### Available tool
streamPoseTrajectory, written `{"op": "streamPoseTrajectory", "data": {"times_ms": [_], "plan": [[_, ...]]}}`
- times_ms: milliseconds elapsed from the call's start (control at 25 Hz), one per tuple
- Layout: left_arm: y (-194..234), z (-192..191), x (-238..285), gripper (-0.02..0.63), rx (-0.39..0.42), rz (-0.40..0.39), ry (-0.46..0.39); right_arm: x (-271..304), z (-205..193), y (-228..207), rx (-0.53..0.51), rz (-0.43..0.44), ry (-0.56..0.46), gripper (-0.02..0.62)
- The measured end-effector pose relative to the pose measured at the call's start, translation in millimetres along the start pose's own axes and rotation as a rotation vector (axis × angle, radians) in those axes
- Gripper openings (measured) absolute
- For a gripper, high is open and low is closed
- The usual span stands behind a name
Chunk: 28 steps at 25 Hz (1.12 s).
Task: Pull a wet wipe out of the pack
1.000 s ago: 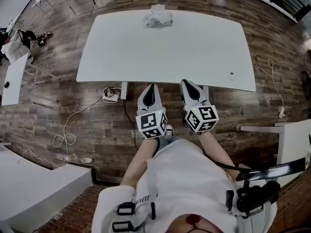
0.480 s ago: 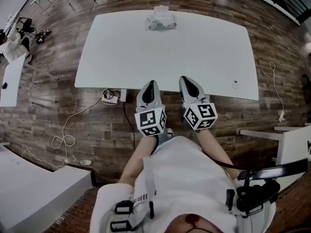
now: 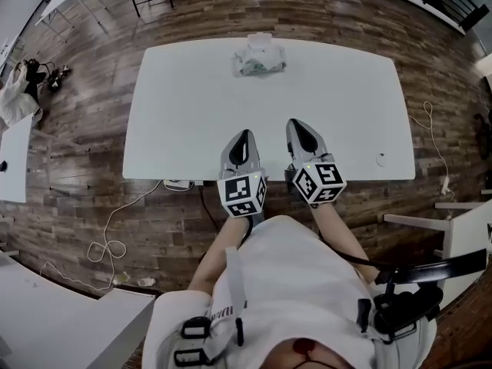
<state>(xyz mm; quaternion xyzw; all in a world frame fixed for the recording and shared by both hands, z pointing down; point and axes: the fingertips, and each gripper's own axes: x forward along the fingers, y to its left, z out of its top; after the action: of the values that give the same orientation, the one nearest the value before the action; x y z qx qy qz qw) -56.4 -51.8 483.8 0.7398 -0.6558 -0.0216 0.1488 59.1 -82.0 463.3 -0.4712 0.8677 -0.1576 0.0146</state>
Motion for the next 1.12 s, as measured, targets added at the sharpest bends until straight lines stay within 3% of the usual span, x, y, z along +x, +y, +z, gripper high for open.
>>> {"op": "streamPoseTrajectory", "data": {"times_ms": [520,1120], "plan": [[11,-5,55,0.002,-0.015,-0.049,0.049,48,1,-25,0.000,-0.060,0.021,0.005],[-1,2,101,0.003,-0.004,0.015,0.060,98,15,-60,-0.006,0.047,0.067,0.005]]}}
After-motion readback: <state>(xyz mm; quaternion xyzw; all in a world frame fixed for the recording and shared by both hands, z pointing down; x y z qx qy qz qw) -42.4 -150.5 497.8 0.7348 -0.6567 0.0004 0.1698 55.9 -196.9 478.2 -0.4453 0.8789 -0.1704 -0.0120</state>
